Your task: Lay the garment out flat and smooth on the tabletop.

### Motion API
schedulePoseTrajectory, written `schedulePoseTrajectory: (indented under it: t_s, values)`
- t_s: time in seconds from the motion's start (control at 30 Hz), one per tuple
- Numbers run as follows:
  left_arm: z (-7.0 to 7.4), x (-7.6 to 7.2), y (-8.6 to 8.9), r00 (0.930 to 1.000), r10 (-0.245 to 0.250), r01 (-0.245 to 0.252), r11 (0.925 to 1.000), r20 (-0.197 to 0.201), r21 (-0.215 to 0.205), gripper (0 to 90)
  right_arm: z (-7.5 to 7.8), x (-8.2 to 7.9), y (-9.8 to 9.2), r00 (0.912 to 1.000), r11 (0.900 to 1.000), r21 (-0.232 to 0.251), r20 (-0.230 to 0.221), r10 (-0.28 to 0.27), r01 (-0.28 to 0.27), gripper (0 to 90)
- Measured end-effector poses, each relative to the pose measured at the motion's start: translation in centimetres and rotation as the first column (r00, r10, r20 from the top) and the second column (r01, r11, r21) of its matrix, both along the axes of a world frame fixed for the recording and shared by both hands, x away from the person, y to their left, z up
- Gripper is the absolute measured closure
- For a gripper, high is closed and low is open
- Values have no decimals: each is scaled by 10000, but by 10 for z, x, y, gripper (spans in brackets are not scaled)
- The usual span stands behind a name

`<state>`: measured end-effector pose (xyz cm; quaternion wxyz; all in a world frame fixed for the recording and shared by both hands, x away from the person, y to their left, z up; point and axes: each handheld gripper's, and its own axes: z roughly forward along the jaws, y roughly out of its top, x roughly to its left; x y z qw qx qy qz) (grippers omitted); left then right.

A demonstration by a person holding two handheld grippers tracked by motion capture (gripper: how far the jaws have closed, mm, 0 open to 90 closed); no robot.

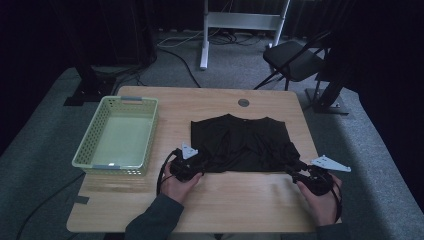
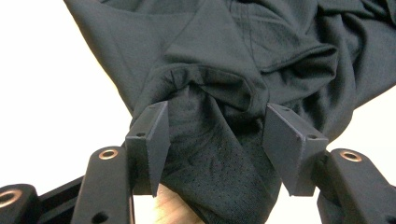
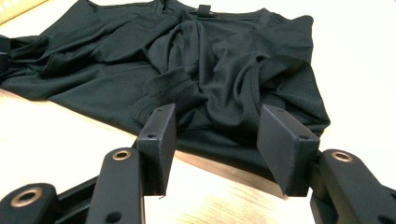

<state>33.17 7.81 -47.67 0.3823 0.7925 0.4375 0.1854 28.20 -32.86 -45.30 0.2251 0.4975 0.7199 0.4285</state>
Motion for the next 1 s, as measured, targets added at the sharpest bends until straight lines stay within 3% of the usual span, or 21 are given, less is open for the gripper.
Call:
schedulePoseTrajectory:
  t_s: [0.1, 0.23, 1.0]
  values:
    - [-2, 0, -3, 9999, -95, 98, 9995, -86, 295, 418, 0, -1, 3, 10000, 10000, -14, 0, 50, -50, 469]
    - [-3, 2, -4, 9997, -112, 119, 9993, -194, 350, 415, 2, -1, 5, 9999, 9999, -79, 51, 146, -145, 481]
    - [-6, 4, -3, 9992, -240, 245, 9996, -320, 167, 401, 4, 13, 24, 9987, 9988, 55, -185, 479, -478, 561]
